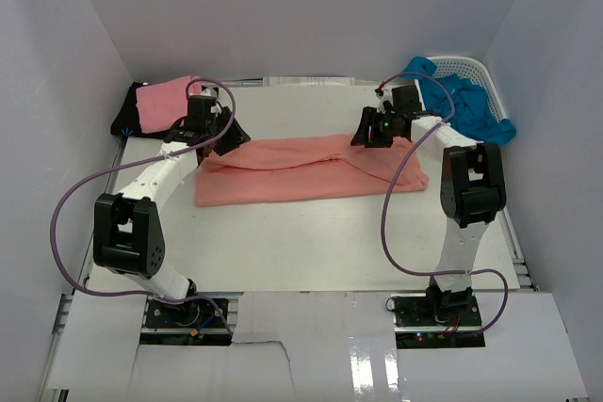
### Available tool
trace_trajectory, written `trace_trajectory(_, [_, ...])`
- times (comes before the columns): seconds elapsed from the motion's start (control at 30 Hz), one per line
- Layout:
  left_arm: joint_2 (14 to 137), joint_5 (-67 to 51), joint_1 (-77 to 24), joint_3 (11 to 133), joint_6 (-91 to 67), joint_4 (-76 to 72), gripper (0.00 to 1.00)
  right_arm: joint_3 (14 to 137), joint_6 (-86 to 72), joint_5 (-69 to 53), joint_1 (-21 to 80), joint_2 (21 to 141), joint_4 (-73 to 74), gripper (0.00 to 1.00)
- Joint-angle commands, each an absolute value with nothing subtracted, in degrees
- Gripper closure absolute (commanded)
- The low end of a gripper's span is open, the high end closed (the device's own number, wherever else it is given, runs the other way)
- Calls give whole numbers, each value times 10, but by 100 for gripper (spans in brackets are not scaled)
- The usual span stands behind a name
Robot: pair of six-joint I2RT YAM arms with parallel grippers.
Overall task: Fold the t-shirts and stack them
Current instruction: Fold the other side of the tshirt into a rectangle
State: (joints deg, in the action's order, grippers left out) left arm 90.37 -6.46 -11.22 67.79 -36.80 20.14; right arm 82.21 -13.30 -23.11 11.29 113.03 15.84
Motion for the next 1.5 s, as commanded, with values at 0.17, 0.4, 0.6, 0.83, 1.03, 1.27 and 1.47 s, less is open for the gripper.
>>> trace_trajectory(0.17, [863, -61, -113, 678, -349, 192, 48, 817, -138, -243, 109, 1143, 132, 42])
trace_trajectory(0.4, [871, -66, -113, 676, -351, 191, 48, 823, -128, -233, 108, 1156, 133, 42])
trace_trajectory(0.6, [873, -71, -112, 671, -349, 190, 48, 829, -125, -221, 108, 1162, 133, 42])
trace_trajectory(0.83, [877, -70, -113, 664, -348, 187, 48, 846, -123, -221, 108, 1178, 134, 41])
trace_trajectory(1.03, [879, -68, -113, 661, -347, 185, 48, 861, -121, -217, 105, 1187, 134, 41])
trace_trajectory(1.27, [878, -66, -113, 657, -347, 184, 48, 875, -120, -218, 103, 1191, 139, 61])
trace_trajectory(1.47, [881, -69, -113, 655, -347, 183, 49, 873, -122, -229, 103, 1191, 142, 87])
